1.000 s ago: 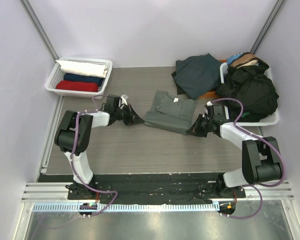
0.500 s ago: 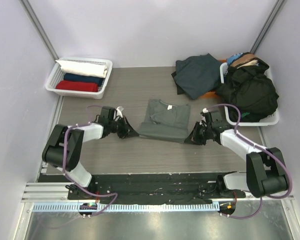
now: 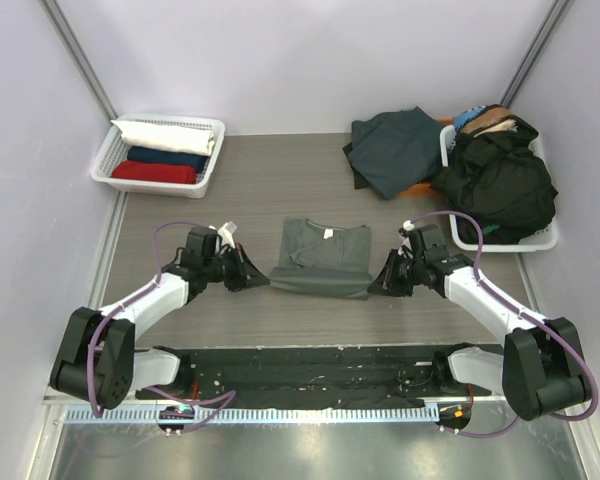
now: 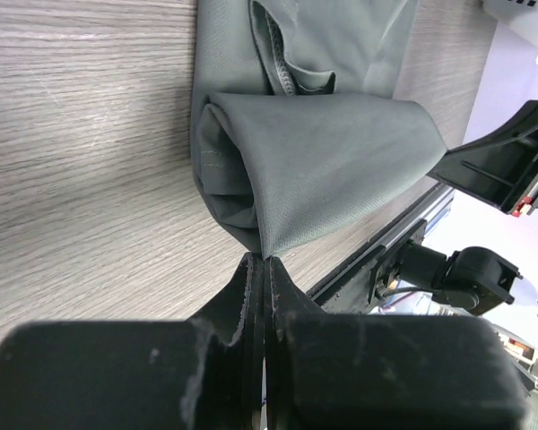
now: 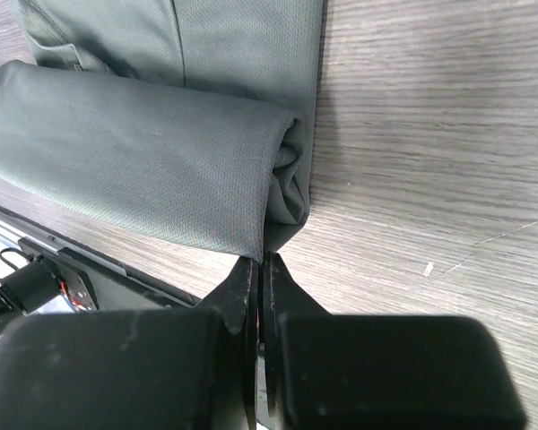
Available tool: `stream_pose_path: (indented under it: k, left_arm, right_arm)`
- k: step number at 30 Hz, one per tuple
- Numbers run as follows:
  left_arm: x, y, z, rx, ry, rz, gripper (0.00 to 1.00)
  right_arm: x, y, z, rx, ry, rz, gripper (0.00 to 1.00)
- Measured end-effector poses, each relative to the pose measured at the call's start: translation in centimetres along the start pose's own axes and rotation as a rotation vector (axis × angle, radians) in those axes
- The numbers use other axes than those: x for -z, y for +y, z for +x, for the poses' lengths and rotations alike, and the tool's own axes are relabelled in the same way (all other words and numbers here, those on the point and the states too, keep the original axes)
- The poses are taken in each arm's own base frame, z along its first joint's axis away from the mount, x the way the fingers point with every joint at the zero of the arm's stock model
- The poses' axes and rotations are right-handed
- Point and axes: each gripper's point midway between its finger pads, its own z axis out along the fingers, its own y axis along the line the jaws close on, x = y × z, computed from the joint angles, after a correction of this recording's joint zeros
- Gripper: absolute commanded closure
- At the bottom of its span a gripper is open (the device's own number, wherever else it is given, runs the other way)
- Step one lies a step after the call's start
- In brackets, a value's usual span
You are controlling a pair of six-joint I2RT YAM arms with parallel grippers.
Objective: Roll the t-shirts
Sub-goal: Roll the T-shirt to the center of the board.
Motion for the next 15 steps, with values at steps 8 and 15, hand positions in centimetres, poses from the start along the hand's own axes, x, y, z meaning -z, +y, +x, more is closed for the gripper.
stream_pose_path:
  k: [8,15]
  left_arm:
    - [-0.3,-0.4,-1.3,0.011,-0.004,-0.031,1.00]
    - [-1.2,-1.9,-4.7,-0.006,-0.028,-0.056,1.00]
  right_arm:
    - [-0.3,-0.3,-0.4,-0.002,0.011,0.029,0.99]
    - [-0.9,-0.1,-2.6,0.017,-0.001,0.070,0.99]
